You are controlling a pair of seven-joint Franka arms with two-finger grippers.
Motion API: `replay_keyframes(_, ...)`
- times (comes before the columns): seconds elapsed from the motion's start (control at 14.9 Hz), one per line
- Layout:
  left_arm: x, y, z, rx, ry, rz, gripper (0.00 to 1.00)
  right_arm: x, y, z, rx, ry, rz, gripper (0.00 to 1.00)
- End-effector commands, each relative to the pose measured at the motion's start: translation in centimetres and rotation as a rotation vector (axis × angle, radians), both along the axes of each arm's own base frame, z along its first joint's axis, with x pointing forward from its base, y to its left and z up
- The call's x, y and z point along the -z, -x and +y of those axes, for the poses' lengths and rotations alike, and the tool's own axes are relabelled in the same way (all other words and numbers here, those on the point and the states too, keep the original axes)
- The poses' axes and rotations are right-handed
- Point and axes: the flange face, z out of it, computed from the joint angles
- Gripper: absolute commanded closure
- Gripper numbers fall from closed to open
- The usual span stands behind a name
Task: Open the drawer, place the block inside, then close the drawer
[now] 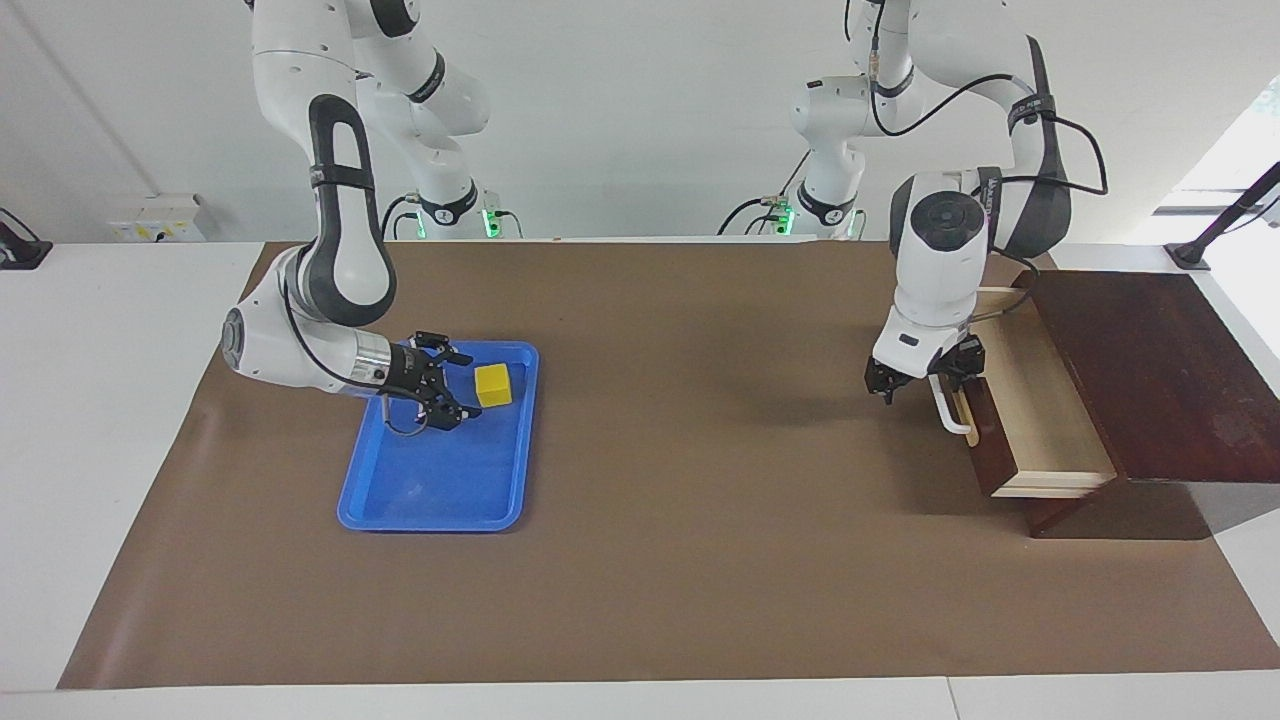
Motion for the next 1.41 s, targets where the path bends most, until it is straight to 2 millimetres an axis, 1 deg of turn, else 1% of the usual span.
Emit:
replay_keyframes(0.0, -5.0, 0.8, -2.7, -0.120, 0.082, 0.011, 0.00, 1.1, 0.6, -0.1, 0.006, -0.003, -0.029, 0.00)
replay_keyframes(0.07, -6.4, 1.2, -4.4, -0.198, 0.121, -0.002, 0.00, 1.5, 1.0, 0.3, -0.002, 0.003, -0.039, 0.00)
replay_keyframes(0.13, -7.3, 1.5, -5.8, -0.279, 0.152, -0.022, 0.00, 1.7, 1.2, 0.8, -0.013, 0.003, -0.038, 0.00)
replay_keyframes(0.27, -7.8, 2.4, -9.2, -0.411, 0.216, -0.032, 0.00, 1.7, 1.3, 0.6, -0.012, 0.000, -0.034, 0.00)
replay_keyframes(0.33, -7.8, 2.8, -10.2, -0.492, 0.226, -0.036, 0.00, 1.7, 1.3, 0.7, -0.013, 0.000, -0.035, 0.00)
replay_keyframes(0.4, -7.8, 2.8, -10.4, -0.613, 0.241, -0.044, 0.00, 1.7, 1.3, 0.7, -0.014, 0.002, -0.036, 0.00)
replay_keyframes(0.54, -8.0, 2.7, -11.4, -0.756, 0.300, -0.063, 0.00, 1.8, 1.4, 0.7, -0.014, 0.004, -0.036, 0.00)
replay_keyframes(0.6, -7.9, 3.0, -12.7, -0.774, 0.313, -0.069, 0.00, 2.1, 1.6, 0.7, -0.015, 0.005, -0.032, 0.00)
replay_keyframes(0.67, -7.9, 3.2, -13.0, -0.785, 0.312, -0.069, 0.00, 2.1, 1.6, 0.8, -0.014, 0.005, -0.032, 0.00)
replay_keyframes(0.74, -7.9, 3.3, -13.0, -0.790, 0.305, -0.060, 0.00, 2.1, 1.7, 0.8, -0.014, 0.005, -0.032, 0.05)
replay_keyframes(0.8, -7.8, 3.5, -13.0, -0.804, 0.296, -0.054, 0.00, 2.1, 1.7, 0.8, -0.015, 0.006, -0.032, 0.11)
replay_keyframes(0.87, -7.7, 3.7, -13.0, -0.862, 0.284, -0.049, 0.00, 2.1, 1.6, 0.9, -0.015, 0.007, -0.033, 0.20)
replay_keyframes(0.94, -7.7, 3.8, -13.0, -0.909, 0.276, -0.047, 0.00, 2.1, 1.6, 0.9, -0.014, 0.006, -0.033, 0.33)
replay_keyframes(1.0, -7.6, 3.9, -12.7, -0.956, 0.263, -0.043, 0.00, 2.1, 1.7, 0.8, -0.010, 0.006, -0.029, 0.69)
replay_keyframes(1.07, -7.6, 4.1, -12.5, -0.998, 0.247, -0.038, 0.00, 2.1, 1.7, 0.8, -0.007, 0.007, -0.026, 1.00)
replay_keyframes(1.27, -7.4, 4.3, -12.0, -1.130, 0.234, -0.049, 0.00, 1.7, 1.2, 0.7, 0.010, 0.012, -0.025, 1.00)
replay_keyframes(1.34, -7.2, 4.1, -11.8, -1.189, 0.232, -0.056, 0.00, 1.1, 0.6, 0.7, 0.029, 0.017, -0.024, 1.00)
